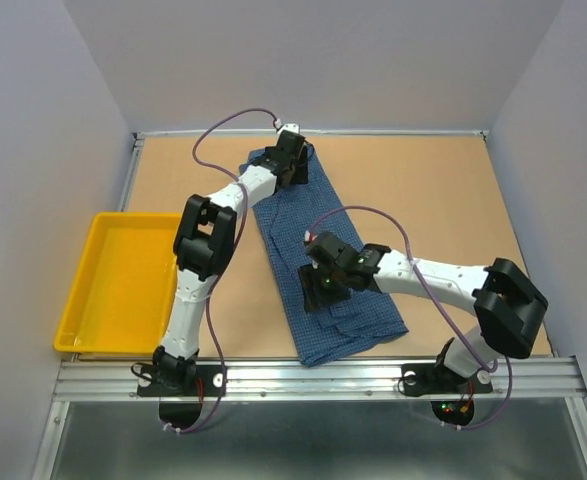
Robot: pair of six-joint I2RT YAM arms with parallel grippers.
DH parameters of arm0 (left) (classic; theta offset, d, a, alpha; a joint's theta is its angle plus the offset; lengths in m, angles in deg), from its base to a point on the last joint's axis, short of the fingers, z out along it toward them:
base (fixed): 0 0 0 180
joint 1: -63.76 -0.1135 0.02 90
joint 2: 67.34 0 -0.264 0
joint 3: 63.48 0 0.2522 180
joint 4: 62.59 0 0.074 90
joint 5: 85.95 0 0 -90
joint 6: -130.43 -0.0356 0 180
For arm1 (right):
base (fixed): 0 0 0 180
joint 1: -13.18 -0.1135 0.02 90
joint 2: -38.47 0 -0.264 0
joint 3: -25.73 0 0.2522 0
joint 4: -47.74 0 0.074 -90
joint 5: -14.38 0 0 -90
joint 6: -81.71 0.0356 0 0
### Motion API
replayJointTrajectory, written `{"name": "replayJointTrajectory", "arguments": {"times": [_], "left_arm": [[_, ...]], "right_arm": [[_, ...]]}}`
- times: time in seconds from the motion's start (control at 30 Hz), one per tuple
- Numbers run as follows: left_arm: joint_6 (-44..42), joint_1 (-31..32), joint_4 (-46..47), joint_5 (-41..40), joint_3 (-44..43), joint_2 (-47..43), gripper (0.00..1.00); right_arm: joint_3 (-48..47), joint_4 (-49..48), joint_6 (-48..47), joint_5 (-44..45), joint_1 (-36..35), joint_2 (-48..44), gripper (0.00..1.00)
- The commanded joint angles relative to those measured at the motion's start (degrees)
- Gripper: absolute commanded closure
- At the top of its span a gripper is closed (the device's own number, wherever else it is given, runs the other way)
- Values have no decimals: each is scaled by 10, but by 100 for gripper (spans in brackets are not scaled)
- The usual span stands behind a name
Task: Fold and stack the long sleeve shirts
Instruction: Fold the shirt
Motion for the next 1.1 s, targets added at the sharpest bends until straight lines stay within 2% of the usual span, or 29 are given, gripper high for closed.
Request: {"name": "replayJointTrajectory", "arguments": {"times": [0.0, 0.07, 0.2, 0.33, 0.43, 0.7, 1.07], "left_arm": [[-47, -3, 66, -40, 60, -161, 28], [-36, -9, 57, -46, 89, -217, 27], [15, -9, 14, -38, 172, -269, 27], [69, -7, 39, -4, 268, -299, 29], [77, -3, 51, 18, 303, -292, 30], [61, -2, 42, 6, 267, -196, 31], [29, -9, 9, -3, 133, -57, 31]], "right_arm": [[-68, 8, -43, 70, 15, -45, 39], [-72, 16, -53, 82, 34, -57, 39], [-55, 20, -85, 84, 122, -81, 44], [-38, 26, -122, 93, 148, -83, 54], [-13, 26, -125, 88, 149, -79, 64], [47, 2, -108, 51, 149, -58, 66], [95, -65, -45, -37, 123, -22, 66]]}}
